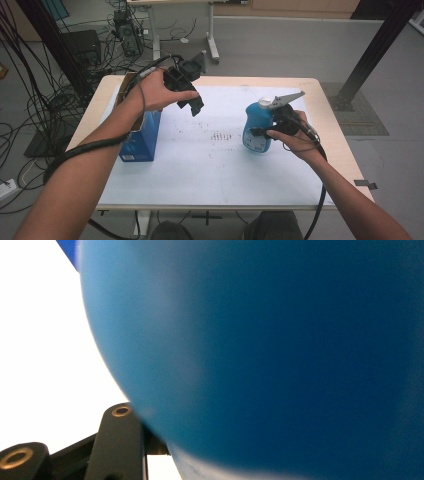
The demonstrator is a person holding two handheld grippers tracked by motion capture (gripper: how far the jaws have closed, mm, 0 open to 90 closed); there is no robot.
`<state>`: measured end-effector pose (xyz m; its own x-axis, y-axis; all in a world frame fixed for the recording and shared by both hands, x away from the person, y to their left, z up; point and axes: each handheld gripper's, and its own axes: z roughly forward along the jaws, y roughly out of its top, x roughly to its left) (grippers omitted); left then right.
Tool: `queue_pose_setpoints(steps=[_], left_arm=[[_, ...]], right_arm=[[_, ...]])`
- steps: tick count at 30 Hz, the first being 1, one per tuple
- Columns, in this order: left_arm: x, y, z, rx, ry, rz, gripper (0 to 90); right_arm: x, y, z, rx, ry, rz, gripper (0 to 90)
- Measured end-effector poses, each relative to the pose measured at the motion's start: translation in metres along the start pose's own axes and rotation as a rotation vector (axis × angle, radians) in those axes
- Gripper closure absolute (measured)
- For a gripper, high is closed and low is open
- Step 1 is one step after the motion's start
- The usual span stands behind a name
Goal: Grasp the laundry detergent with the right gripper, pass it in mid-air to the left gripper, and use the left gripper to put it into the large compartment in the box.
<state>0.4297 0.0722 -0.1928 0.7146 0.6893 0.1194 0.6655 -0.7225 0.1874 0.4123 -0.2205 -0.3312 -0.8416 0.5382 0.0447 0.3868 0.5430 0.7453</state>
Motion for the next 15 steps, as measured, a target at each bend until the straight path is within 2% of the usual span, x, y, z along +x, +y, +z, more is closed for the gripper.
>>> queue_pose_setpoints(steps=[2, 5, 6, 10, 11, 12, 13, 15], left_arm=[[0.002, -0.001, -0.007, -0.019, -0.012, 0.025, 5.5], [0.004, -0.002, -0.013, -0.029, -0.017, 0.045, 5.4], [0.006, -0.003, -0.020, -0.034, -0.014, 0.065, 5.5], [0.008, -0.004, -0.028, -0.029, -0.006, 0.091, 5.3], [0.009, -0.005, -0.034, -0.021, -0.010, 0.117, 5.2], [0.009, -0.005, -0.034, -0.021, -0.010, 0.117, 5.2], [0.008, -0.006, -0.038, -0.017, -0.010, 0.133, 5.3], [0.008, -0.006, -0.040, -0.017, -0.010, 0.142, 5.4]], right_arm=[[0.001, 0.012, 0.001, 0.006, 0.004, -0.032, 43.8], [0.002, 0.028, 0.003, 0.003, 0.018, -0.054, 43.7], [0.002, 0.036, 0.004, -0.001, 0.032, -0.060, 43.7], [0.007, 0.060, 0.010, -0.008, 0.063, -0.103, 43.8], [0.008, 0.066, 0.011, -0.010, 0.068, -0.112, 43.8], [0.008, 0.066, 0.011, -0.010, 0.068, -0.112, 43.8], [0.011, 0.076, 0.015, -0.016, 0.085, -0.125, 43.8], [0.015, 0.086, 0.019, -0.017, 0.106, -0.137, 43.8]])
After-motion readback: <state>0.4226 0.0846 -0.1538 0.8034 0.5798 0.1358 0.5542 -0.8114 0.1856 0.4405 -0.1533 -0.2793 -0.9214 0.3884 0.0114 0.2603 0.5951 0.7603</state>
